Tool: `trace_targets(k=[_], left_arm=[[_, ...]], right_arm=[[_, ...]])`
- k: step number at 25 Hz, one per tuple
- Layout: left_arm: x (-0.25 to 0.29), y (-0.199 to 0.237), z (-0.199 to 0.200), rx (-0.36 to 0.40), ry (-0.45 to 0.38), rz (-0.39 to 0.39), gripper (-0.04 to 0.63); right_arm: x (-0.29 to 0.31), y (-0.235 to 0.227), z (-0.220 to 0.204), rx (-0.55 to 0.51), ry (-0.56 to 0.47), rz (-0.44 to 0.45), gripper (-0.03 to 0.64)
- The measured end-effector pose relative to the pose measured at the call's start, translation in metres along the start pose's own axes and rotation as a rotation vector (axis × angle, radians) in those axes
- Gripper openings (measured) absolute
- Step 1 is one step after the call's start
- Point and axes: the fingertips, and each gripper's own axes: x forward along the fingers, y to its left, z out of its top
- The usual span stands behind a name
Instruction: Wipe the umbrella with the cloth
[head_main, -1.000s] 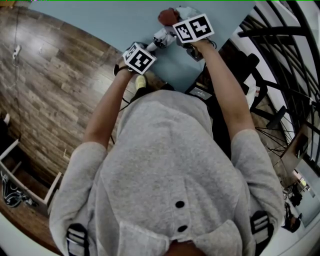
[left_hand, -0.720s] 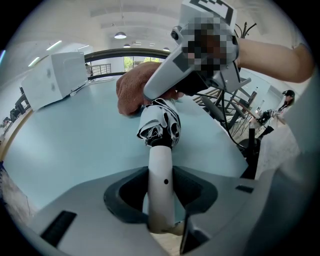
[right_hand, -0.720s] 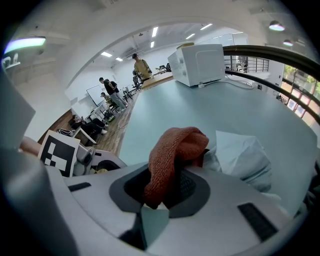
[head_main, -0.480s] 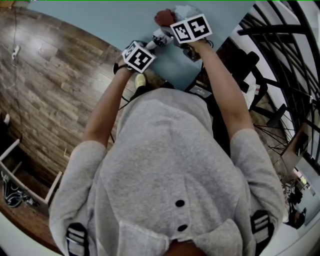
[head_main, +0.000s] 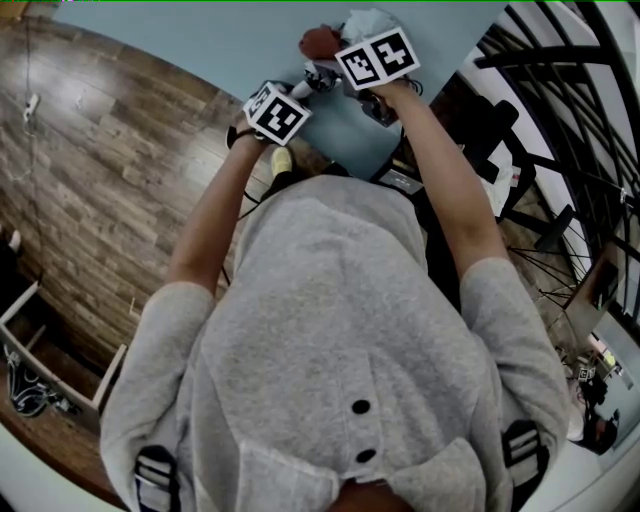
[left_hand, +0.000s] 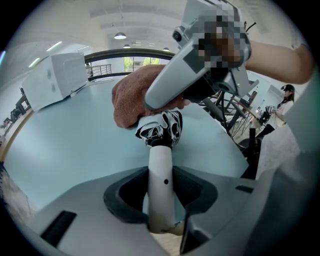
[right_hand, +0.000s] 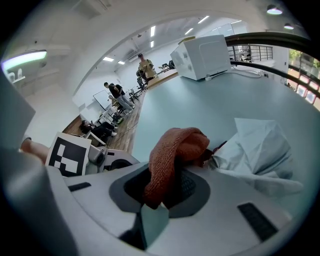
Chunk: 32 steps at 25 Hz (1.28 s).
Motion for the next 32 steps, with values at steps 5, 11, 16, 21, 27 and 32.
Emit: trace_targets(k=[5,11,16,21,27,32], left_arm=[[0.001,0.001,-0.001,0.0,0.005,-0.002,0.158],[0.0,0.001,0.0,0.0,-0.001,-0.001,0.158],[-0.001,0.001,-0.001,0.001,0.002,-0.001,0.158],[-0.001,0.0,-0.002,0.001,0.007,-0.005,0.158],[-0.001,0.001,-0.001,0.003,0.005,-0.003,0.158],[0.0,0.002,-0.002,0.0,0.007,-0.009,0.158]], right_arm=[[0.001,0.004,-0.004,0.017,0.011,0.032,0.077],[-0.004,0.009,-0.012,0.064,0.0,0.09,0.077],[-0.011,0.01,-0.024,0.125,0.001,0.153,0.077],[-0.017,0.007,-0.038,0.15,0.03,0.183,0.077],[-0.024,-0.004,-0.058,0.165,0.079,0.184,0.077],[-0.029,-0.022,-0.062,0.19,0.073,0.146,0.077]])
